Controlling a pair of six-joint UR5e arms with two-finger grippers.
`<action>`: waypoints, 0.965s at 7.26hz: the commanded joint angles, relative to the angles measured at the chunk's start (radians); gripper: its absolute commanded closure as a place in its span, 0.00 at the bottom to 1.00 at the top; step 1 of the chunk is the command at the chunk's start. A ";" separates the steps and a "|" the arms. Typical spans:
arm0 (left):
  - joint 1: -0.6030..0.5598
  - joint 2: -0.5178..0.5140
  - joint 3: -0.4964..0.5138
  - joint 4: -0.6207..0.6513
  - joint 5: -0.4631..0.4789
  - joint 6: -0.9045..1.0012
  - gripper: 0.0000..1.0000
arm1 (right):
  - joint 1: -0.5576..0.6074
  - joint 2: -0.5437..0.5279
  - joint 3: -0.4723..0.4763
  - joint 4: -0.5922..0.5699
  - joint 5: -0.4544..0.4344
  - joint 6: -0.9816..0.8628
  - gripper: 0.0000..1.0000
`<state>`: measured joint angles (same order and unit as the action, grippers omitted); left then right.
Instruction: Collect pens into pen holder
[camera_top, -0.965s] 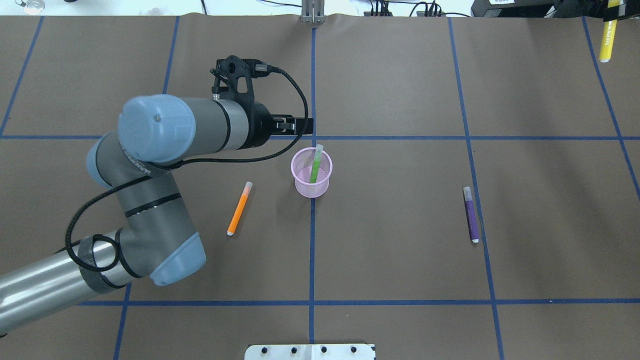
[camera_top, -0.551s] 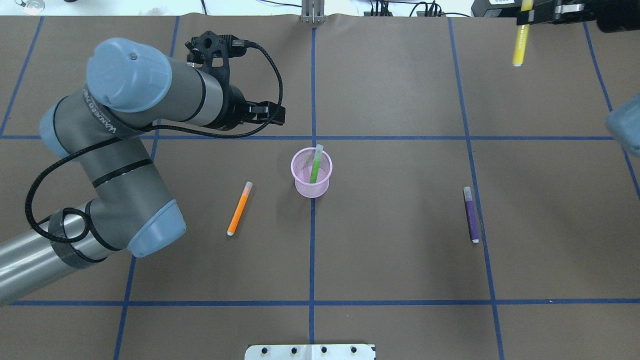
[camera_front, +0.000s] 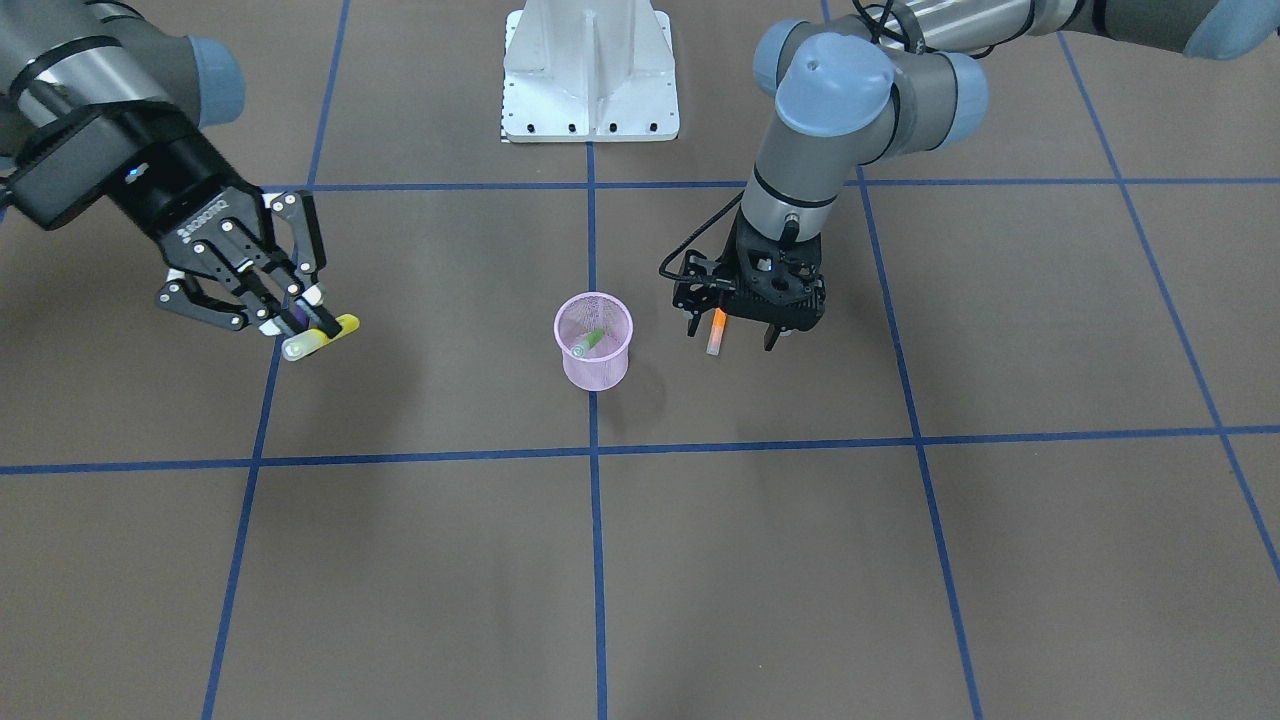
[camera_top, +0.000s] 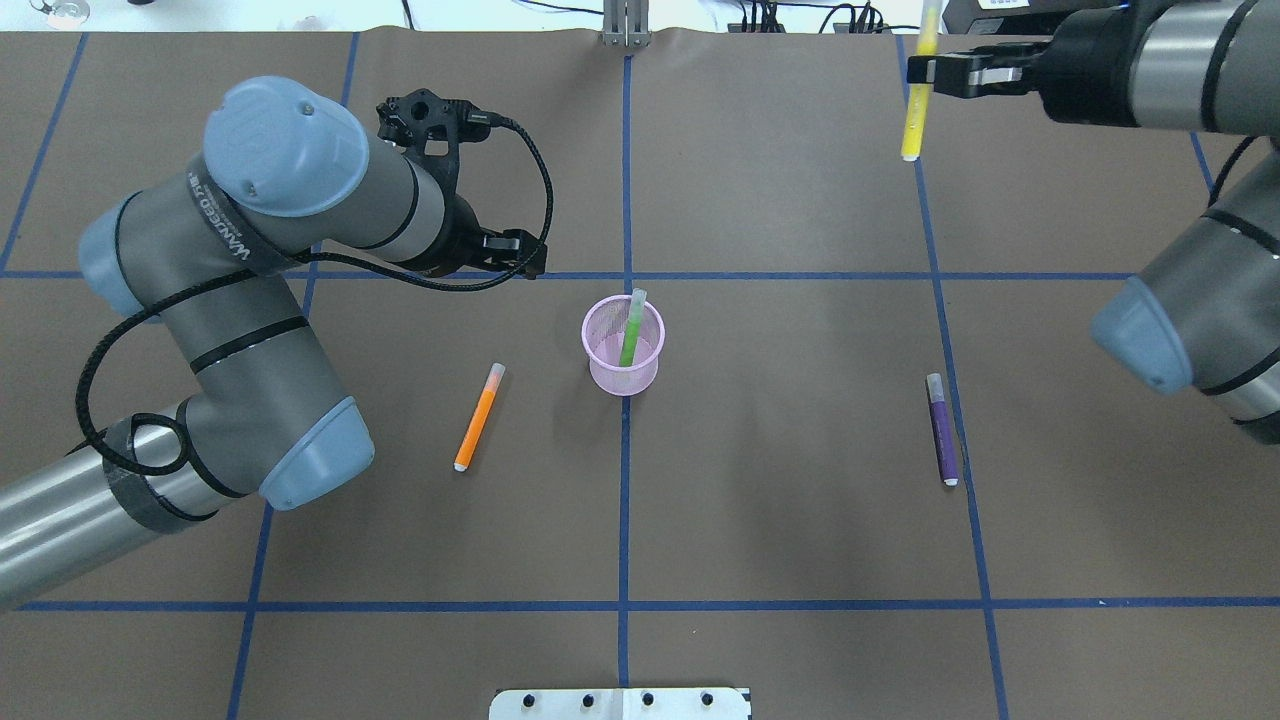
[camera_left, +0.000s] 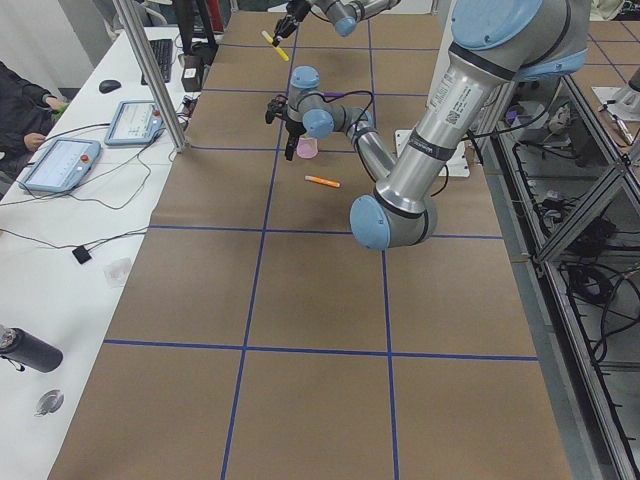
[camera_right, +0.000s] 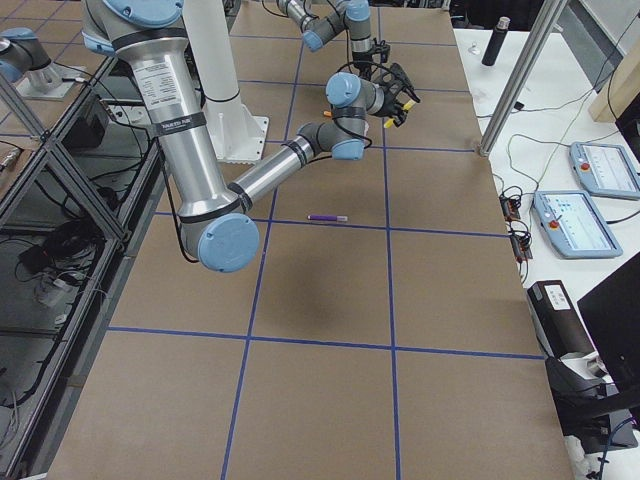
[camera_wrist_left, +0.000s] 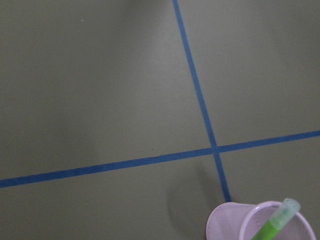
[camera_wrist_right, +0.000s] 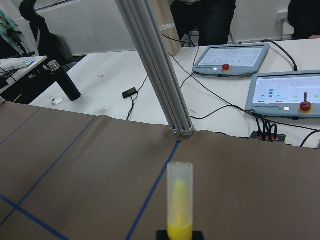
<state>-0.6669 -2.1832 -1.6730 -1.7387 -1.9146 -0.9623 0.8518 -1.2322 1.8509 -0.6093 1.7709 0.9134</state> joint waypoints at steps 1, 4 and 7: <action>0.036 0.006 0.050 -0.004 -0.038 0.010 0.10 | -0.107 0.016 0.010 0.002 -0.123 -0.004 1.00; 0.087 0.014 0.068 -0.004 -0.038 0.010 0.13 | -0.164 0.022 0.002 0.002 -0.169 -0.010 1.00; 0.092 0.036 0.068 -0.005 -0.038 0.028 0.14 | -0.197 0.040 -0.002 0.000 -0.202 -0.013 1.00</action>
<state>-0.5770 -2.1561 -1.6029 -1.7435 -1.9527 -0.9455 0.6641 -1.1959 1.8501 -0.6088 1.5769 0.9009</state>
